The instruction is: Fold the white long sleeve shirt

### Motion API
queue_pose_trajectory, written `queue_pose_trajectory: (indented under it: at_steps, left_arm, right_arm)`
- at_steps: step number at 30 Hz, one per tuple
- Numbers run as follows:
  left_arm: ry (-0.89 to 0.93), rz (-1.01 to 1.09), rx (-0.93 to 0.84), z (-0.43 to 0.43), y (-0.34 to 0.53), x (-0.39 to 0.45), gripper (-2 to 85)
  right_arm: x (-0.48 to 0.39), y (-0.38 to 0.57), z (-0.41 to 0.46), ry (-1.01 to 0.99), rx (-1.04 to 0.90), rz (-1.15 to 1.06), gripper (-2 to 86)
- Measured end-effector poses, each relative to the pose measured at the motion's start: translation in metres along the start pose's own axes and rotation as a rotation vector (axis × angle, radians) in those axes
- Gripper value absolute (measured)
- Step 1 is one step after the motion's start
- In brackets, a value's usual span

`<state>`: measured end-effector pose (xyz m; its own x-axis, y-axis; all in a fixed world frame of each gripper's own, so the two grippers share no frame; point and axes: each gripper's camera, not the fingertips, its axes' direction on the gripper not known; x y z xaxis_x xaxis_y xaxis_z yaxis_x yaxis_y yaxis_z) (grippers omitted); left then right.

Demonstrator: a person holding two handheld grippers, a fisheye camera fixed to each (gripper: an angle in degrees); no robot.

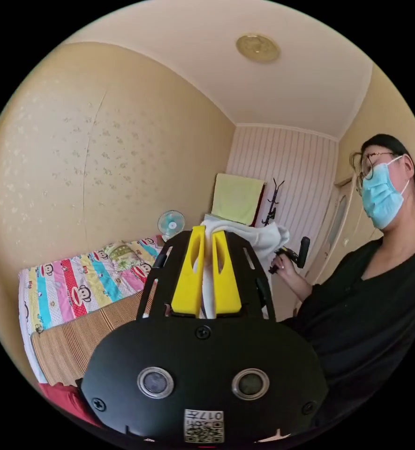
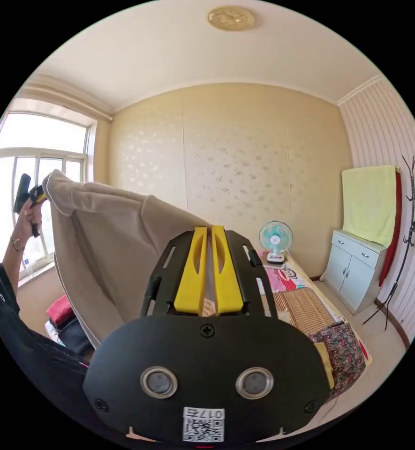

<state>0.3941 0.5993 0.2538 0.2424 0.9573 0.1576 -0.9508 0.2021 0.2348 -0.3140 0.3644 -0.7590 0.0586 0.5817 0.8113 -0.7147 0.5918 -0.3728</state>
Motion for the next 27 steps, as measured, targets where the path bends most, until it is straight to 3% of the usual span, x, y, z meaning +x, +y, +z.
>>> queue_pose_trajectory:
  at_steps: [6,11,14,17,21,23,24,27]
  left_arm:
    - [0.249,-0.005,-0.153,0.024,0.047,-0.013,0.2]
    - [0.443,0.259,-0.106,0.01,0.007,0.015,0.5]
    - [0.436,0.271,-0.048,0.005,-0.03,0.006,0.6]
    - [0.331,0.204,-0.102,0.02,-0.067,-0.033,0.8]
    - [0.194,0.003,-0.387,0.091,-0.13,-0.139,1.5]
    - [0.058,-0.314,-0.533,0.163,-0.166,-0.249,2.6]
    - [0.018,-0.386,-0.536,0.177,-0.171,-0.275,3.3]
    - [-0.435,-0.629,-0.566,0.21,-0.158,-0.369,6.1]
  right_arm:
    - [0.017,-0.009,-0.076,0.213,0.065,-0.014,1.8]
    - [0.04,-0.045,-0.143,0.263,0.206,-0.04,1.9]
    - [0.049,-0.062,-0.178,0.325,0.335,-0.064,1.9]
    - [0.07,-0.068,-0.182,0.384,0.395,-0.072,1.9]
    - [0.112,-0.084,-0.069,0.357,0.134,-0.26,2.2]
    - [0.132,-0.078,0.042,0.377,-0.083,-0.411,2.4]
    - [0.159,-0.069,0.128,0.355,-0.261,-0.381,2.6]
    - [0.241,-0.02,0.296,0.26,-0.674,-0.151,3.6]
